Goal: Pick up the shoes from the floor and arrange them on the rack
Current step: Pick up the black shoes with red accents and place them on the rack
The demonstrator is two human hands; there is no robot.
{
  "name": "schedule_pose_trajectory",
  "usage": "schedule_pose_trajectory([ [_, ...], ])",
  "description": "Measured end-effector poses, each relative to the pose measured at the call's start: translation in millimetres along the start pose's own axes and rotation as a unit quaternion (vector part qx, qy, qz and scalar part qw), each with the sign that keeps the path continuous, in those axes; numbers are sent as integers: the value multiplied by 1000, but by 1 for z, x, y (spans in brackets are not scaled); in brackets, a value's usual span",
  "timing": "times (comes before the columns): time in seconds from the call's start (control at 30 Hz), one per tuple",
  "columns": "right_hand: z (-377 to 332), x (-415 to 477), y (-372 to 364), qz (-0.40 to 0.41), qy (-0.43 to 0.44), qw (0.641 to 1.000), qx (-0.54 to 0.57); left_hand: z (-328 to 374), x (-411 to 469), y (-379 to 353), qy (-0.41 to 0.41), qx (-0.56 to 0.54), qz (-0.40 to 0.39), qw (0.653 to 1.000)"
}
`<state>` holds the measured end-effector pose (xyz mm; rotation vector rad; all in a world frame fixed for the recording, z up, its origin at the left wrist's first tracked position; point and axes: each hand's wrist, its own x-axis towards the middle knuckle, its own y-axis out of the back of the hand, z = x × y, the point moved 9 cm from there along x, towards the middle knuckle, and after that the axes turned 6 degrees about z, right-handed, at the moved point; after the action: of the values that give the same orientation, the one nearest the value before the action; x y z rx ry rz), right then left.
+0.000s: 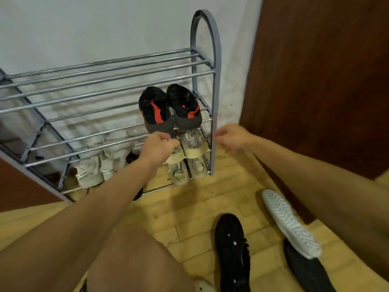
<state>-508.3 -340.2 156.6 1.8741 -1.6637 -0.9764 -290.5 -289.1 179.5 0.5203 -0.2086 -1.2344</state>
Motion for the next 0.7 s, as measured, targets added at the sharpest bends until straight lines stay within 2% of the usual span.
schedule_pose_trajectory([
  [0.17, 69, -64, -7, -75, -16, 993, -85, -19, -78, -73, 11, 67, -151, 986],
  [0.33, 155, -116, -1, -92, -68, 990, -88, -43, -158, -148, 6, 135, -291, 947],
  [0.47, 232, -161, 2, -88, -143, 983, -71, -68, -209, -199, 10, 169, -366, 915],
  [0.7, 369, -240, -39, -93, -280, 949, -110, -114, -273, -244, -8, 214, -439, 873],
])
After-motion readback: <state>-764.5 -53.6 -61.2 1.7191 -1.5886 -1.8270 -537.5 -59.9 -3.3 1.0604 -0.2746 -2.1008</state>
